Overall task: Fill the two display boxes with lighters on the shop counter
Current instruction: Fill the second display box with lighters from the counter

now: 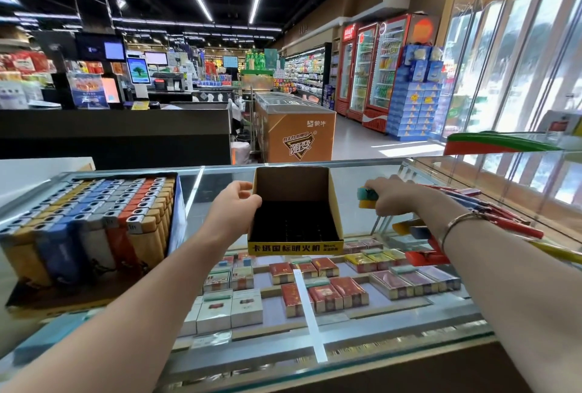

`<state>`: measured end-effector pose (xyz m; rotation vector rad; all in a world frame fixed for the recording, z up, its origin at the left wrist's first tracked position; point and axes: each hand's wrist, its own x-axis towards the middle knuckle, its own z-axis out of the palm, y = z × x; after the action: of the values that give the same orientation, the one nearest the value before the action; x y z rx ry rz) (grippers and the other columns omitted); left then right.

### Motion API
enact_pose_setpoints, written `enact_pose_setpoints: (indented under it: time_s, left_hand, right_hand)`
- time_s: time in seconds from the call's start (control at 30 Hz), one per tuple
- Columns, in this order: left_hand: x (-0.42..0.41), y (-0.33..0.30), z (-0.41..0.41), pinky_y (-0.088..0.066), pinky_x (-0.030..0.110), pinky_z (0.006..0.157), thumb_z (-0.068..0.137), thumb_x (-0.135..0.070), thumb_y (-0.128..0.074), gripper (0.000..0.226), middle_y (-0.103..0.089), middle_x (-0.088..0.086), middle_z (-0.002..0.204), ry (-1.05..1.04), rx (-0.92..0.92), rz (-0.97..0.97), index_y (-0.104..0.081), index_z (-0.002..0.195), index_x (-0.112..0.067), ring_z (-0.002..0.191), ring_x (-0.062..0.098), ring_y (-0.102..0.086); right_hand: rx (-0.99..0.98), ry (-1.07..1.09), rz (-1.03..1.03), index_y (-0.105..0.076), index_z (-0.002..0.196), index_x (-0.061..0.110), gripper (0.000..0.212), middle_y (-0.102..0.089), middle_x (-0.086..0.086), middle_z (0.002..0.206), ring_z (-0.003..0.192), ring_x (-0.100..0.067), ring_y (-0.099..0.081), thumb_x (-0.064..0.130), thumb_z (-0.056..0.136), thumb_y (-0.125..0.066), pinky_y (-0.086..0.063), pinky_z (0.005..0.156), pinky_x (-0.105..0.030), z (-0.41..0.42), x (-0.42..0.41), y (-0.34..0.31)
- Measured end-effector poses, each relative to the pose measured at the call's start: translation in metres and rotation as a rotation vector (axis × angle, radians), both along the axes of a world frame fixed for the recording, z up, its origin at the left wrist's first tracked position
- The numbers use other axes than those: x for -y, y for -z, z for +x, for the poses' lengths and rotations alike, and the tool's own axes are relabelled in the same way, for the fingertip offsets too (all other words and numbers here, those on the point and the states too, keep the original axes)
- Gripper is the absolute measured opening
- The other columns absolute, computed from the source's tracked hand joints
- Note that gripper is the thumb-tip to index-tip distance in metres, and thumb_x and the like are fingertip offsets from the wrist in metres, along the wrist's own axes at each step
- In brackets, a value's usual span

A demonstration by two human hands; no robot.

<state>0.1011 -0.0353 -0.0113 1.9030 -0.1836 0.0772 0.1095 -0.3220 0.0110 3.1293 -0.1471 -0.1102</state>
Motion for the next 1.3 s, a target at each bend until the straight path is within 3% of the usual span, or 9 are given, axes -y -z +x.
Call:
enact_pose_setpoints:
  time_s: [0.23, 0.4, 0.5, 0.6, 0.73, 0.87, 0.97, 1.13, 1.3]
  left_hand:
    - [-0.006, 0.001, 0.004, -0.052, 0.043, 0.083, 0.091, -0.017, -0.046, 0.040, -0.055, 0.004, 0.111, -0.102, 0.020, 0.033, -0.041, 0.131, -0.019, 0.093, 0.019, -0.059]
    - [-0.007, -0.002, 0.006, -0.040, 0.021, 0.056, 0.087, -0.002, -0.042, 0.056, -0.029, 0.000, 0.116, -0.214, 0.084, 0.124, -0.032, 0.137, -0.024, 0.078, 0.010, -0.046]
    - [-0.008, -0.008, 0.004, -0.035, 0.019, 0.065, 0.081, 0.009, -0.039, 0.071, -0.018, -0.003, 0.113, -0.194, 0.036, 0.165, -0.025, 0.141, -0.027, 0.076, 0.009, -0.038]
    - [-0.008, -0.019, 0.000, -0.034, 0.024, 0.079, 0.079, 0.012, -0.041, 0.079, -0.017, -0.001, 0.110, -0.153, -0.003, 0.235, -0.020, 0.143, -0.027, 0.074, 0.010, -0.035]
    - [-0.005, -0.027, -0.006, -0.045, 0.033, 0.077, 0.079, 0.010, -0.045, 0.072, -0.014, -0.004, 0.097, -0.061, -0.044, 0.305, -0.024, 0.138, -0.025, 0.073, 0.012, -0.032]
    - [-0.009, -0.032, -0.009, -0.047, 0.032, 0.082, 0.083, -0.001, -0.048, 0.050, -0.019, -0.003, 0.100, 0.022, -0.037, 0.329, -0.036, 0.127, -0.020, 0.084, 0.014, -0.040]
    - [-0.013, -0.031, -0.013, -0.042, 0.034, 0.096, 0.084, -0.019, -0.058, 0.046, -0.022, -0.007, 0.109, 0.019, 0.204, 0.413, -0.040, 0.127, -0.025, 0.106, 0.018, -0.039]
    - [-0.012, -0.036, -0.028, -0.044, 0.020, 0.080, 0.079, -0.021, -0.068, 0.052, -0.042, -0.017, 0.103, 0.140, 0.756, 0.439, -0.047, 0.120, -0.044, 0.101, 0.003, -0.043]
    - [-0.010, -0.041, -0.028, -0.054, 0.035, 0.067, 0.078, -0.029, -0.069, 0.024, -0.061, 0.001, 0.102, 0.084, 1.078, 0.609, -0.069, 0.100, -0.020, 0.092, 0.017, -0.058]
  right_hand:
    - [0.052, -0.065, 0.227, -0.048, 0.094, 0.016, 0.022, -0.051, -0.003, 0.086, 0.073, -0.012, -0.046, 0.008, 0.077, -0.058, -0.034, 0.059, -0.025, -0.001, -0.033, 0.004]
    - [0.065, -0.045, 0.232, -0.049, 0.087, 0.017, 0.021, -0.050, -0.001, 0.077, 0.069, -0.013, -0.047, 0.009, 0.070, -0.060, -0.034, 0.055, -0.025, 0.003, -0.050, 0.002]
    - [0.143, -0.008, 0.310, -0.048, 0.083, 0.018, 0.025, -0.052, -0.002, 0.077, 0.072, -0.017, -0.052, 0.010, 0.066, -0.066, -0.041, 0.059, -0.027, 0.006, -0.054, -0.004]
    - [0.244, 0.011, 0.713, -0.048, 0.075, 0.019, 0.027, -0.053, -0.007, 0.074, 0.067, -0.019, -0.053, 0.001, 0.069, -0.066, -0.041, 0.054, -0.025, 0.003, -0.064, -0.021]
    - [0.367, -0.033, 1.434, -0.057, 0.086, 0.014, 0.026, -0.064, -0.005, 0.071, 0.067, -0.019, -0.062, 0.000, 0.068, -0.070, -0.048, 0.049, -0.024, -0.008, -0.086, -0.054]
    - [0.271, -0.155, 1.801, -0.055, 0.097, 0.008, 0.030, -0.065, -0.008, 0.071, 0.060, -0.017, -0.066, 0.000, 0.071, -0.068, -0.052, 0.048, -0.027, -0.019, -0.119, -0.055]
    - [0.224, -0.076, 1.806, -0.055, 0.101, 0.009, 0.034, -0.063, -0.009, 0.081, 0.069, -0.020, -0.065, 0.004, 0.071, -0.071, -0.054, 0.051, -0.031, -0.025, -0.133, -0.045]
    - [0.189, -0.016, 1.835, -0.057, 0.103, 0.014, 0.032, -0.062, -0.010, 0.091, 0.076, -0.020, -0.062, 0.008, 0.074, -0.070, -0.051, 0.047, -0.026, -0.032, -0.135, -0.036]
    - [0.070, -0.049, 1.836, -0.060, 0.097, 0.014, 0.020, -0.064, -0.009, 0.082, 0.066, -0.015, -0.064, 0.009, 0.079, -0.064, -0.052, 0.051, -0.027, -0.032, -0.136, -0.033]
